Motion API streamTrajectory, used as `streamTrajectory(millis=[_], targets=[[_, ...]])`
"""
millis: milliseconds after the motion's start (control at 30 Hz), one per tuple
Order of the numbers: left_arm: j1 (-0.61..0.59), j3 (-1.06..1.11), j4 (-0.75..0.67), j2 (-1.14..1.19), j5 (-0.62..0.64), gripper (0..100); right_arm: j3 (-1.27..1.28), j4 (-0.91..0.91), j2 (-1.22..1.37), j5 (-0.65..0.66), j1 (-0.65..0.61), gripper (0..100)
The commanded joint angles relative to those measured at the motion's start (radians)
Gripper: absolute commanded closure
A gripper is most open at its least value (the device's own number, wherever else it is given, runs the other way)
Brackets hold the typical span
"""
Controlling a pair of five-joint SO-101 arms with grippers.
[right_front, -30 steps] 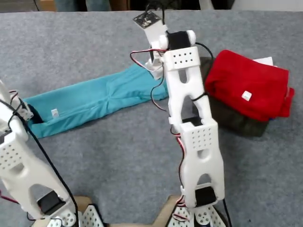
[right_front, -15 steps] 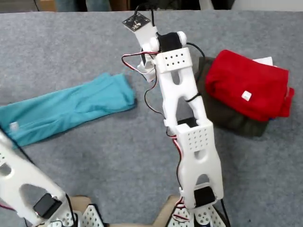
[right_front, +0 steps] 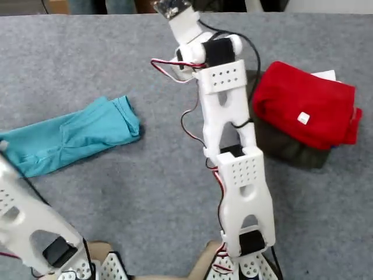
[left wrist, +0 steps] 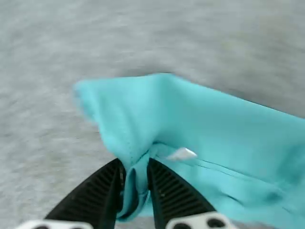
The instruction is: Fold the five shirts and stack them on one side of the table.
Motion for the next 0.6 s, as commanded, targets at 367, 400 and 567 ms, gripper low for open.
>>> streamTrajectory(millis=[367,400,567], targets=[[0.578,0.262,0.005,-0.285,0.126,97,-0.225,-0.031,-0.087,0.091,0.293,98.2],[0.605,0.263,-0.002,-0.282,0.144,97,-0.225,-0.031,-0.087,0.107,0.308,98.3],[0.705,0.254,-0.021,-0.215,0.232,97,-0.225,-0.032,-0.087,0.118,0.331,98.3]])
